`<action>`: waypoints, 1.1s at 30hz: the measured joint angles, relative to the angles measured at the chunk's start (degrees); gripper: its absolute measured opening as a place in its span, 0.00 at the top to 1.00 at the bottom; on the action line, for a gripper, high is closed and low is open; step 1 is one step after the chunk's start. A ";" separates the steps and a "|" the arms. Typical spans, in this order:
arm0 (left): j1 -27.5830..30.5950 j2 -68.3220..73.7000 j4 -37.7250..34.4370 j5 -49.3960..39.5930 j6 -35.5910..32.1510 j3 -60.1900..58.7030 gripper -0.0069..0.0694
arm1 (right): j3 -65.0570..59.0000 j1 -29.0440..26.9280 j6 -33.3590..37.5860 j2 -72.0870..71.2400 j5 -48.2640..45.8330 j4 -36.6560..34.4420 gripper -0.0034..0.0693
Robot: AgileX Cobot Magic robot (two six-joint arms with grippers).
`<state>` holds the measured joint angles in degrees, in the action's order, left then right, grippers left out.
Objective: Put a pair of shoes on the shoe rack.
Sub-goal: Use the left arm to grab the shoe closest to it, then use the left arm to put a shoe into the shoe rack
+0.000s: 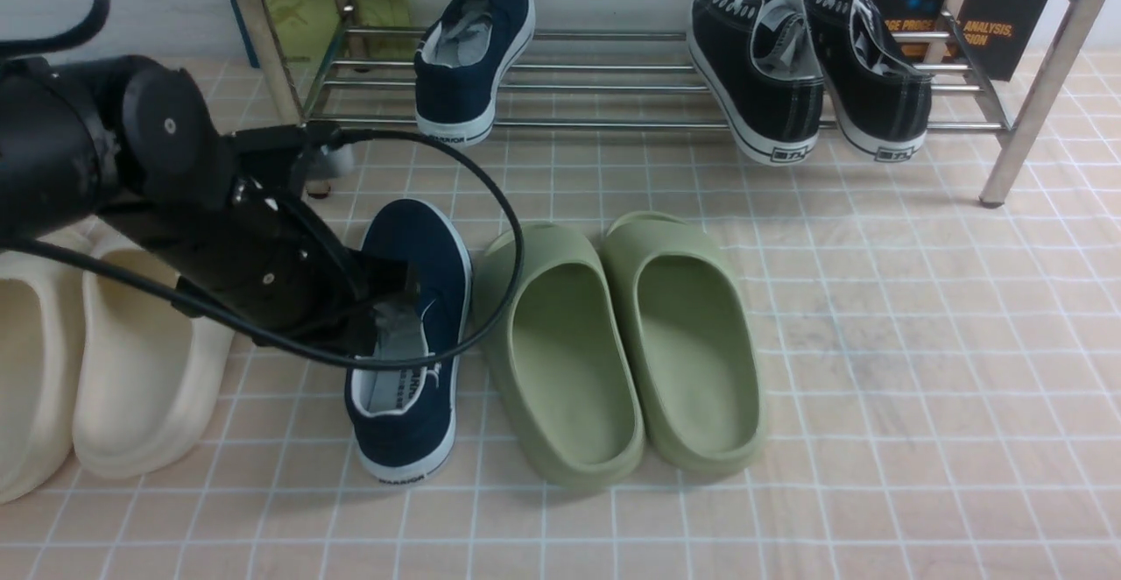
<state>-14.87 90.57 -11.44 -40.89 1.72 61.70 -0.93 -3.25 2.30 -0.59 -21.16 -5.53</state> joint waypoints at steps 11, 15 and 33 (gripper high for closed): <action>0.00 7.46 2.13 7.24 3.04 -0.53 0.40 | 0.00 0.00 0.00 0.00 0.00 -0.11 0.63; 0.00 8.07 2.96 9.05 3.36 -0.53 0.64 | 0.00 0.00 0.00 0.00 0.00 -0.11 0.63; 0.00 -6.27 1.19 -12.38 -2.85 12.44 0.86 | 0.00 0.00 0.00 0.00 0.00 -0.11 0.63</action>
<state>-14.87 84.29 -10.25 -53.27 -1.13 74.14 -0.93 -3.25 2.30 -0.59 -21.16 -5.64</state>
